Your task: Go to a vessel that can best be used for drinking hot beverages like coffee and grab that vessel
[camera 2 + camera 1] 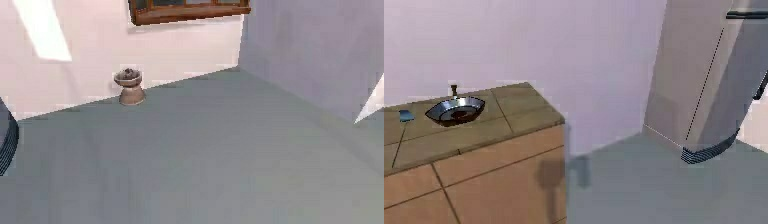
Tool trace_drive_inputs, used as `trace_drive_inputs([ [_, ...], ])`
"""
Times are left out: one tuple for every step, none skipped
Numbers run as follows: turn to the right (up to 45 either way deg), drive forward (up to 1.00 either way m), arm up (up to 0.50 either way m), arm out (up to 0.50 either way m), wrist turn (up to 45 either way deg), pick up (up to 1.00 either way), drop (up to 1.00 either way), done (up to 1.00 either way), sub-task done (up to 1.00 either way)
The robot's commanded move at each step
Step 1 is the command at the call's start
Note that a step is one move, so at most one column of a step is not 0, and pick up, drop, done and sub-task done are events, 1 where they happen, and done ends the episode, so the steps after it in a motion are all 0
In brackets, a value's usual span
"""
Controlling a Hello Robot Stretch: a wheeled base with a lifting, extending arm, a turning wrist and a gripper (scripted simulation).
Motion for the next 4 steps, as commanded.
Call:
trace_drive_inputs([
  [-45.0, 0.0, 0.0, 0.0, 0.0, 0.0, 0.0, 0.0, 0.0],
  [-45.0, 0.0, 0.0, 0.0, 0.0, 0.0, 0.0, 0.0, 0.0],
  [-45.0, 0.0, 0.0, 0.0, 0.0, 0.0, 0.0, 0.0, 0.0],
  [-12.0, 0.0, 0.0, 0.0, 0.0, 0.0, 0.0, 0.0, 0.0],
])
